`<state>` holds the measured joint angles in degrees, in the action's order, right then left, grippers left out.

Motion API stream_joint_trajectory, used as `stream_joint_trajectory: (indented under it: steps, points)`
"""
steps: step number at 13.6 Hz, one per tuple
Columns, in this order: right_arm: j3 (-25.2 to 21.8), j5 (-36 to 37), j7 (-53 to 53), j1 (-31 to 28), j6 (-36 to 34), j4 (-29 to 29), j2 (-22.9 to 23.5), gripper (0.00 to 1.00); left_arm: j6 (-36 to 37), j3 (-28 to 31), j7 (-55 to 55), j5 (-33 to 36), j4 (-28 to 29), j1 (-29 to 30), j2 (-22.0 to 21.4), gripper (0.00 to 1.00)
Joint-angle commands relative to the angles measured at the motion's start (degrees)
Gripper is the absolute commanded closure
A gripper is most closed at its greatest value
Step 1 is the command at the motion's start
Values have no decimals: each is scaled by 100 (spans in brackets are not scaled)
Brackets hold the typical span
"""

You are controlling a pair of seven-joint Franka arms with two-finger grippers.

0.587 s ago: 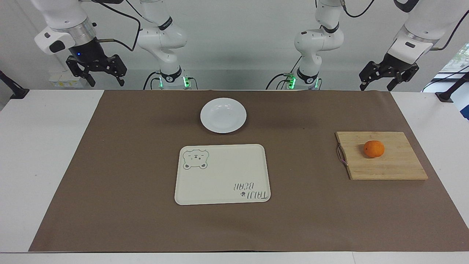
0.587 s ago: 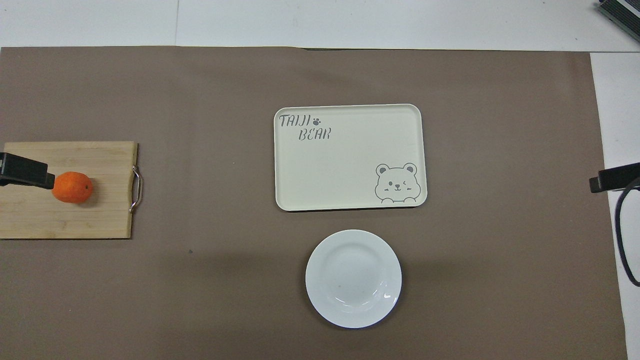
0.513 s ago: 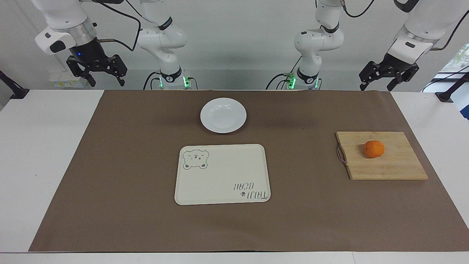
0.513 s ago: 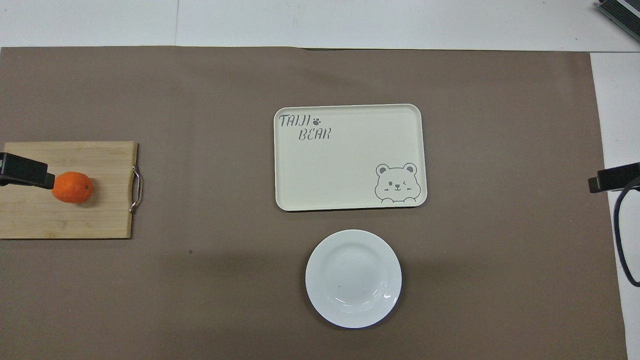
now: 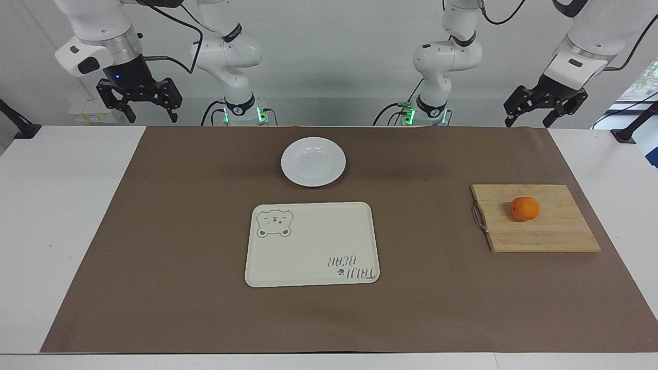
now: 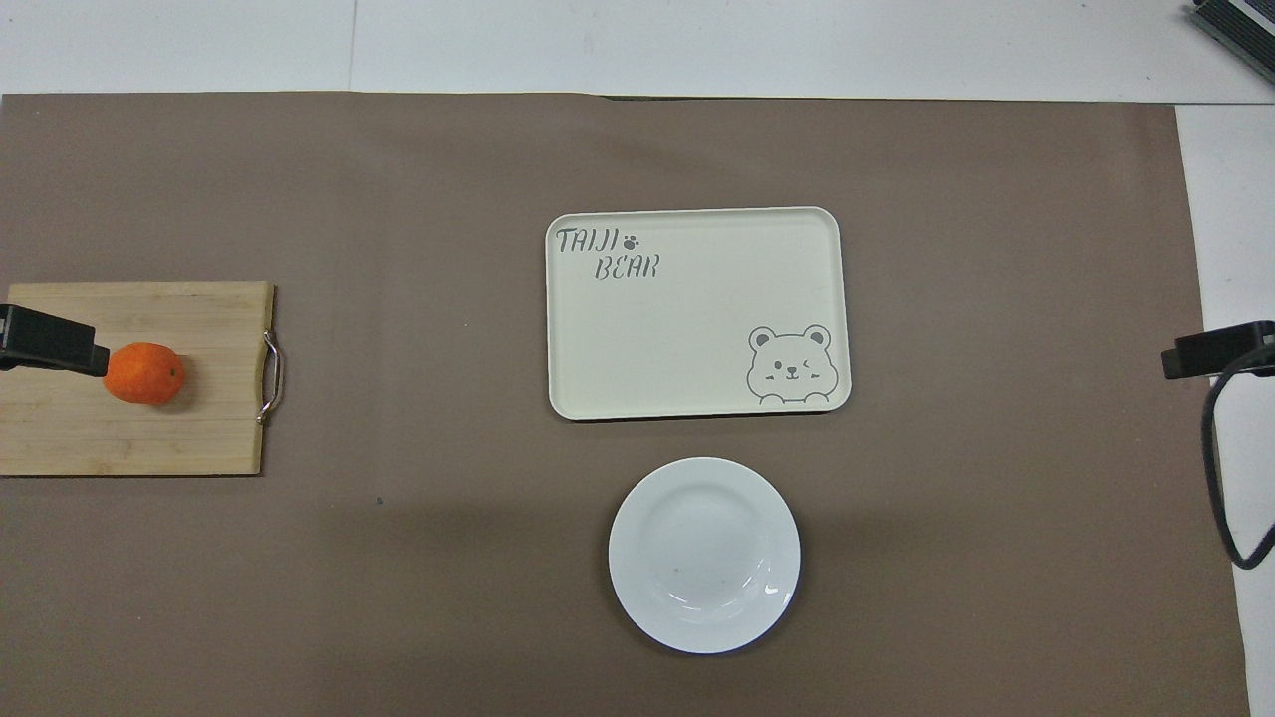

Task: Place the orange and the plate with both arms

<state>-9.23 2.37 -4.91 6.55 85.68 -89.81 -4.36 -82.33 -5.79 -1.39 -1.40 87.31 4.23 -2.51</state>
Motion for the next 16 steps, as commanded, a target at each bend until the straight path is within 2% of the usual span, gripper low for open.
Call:
stream_joint_trajectory:
  steps: [1,12,16]
  points:
    - [18,141,43,-4,107,-159,-127,0,86,-1,-63,-71,-13,60,-13,0]
    - [18,132,52,-22,107,-151,-118,0,68,-9,-72,-53,5,52,-22,0]
    - [18,132,43,-31,98,-151,-118,0,42,-18,-134,-70,364,-45,-83,0]
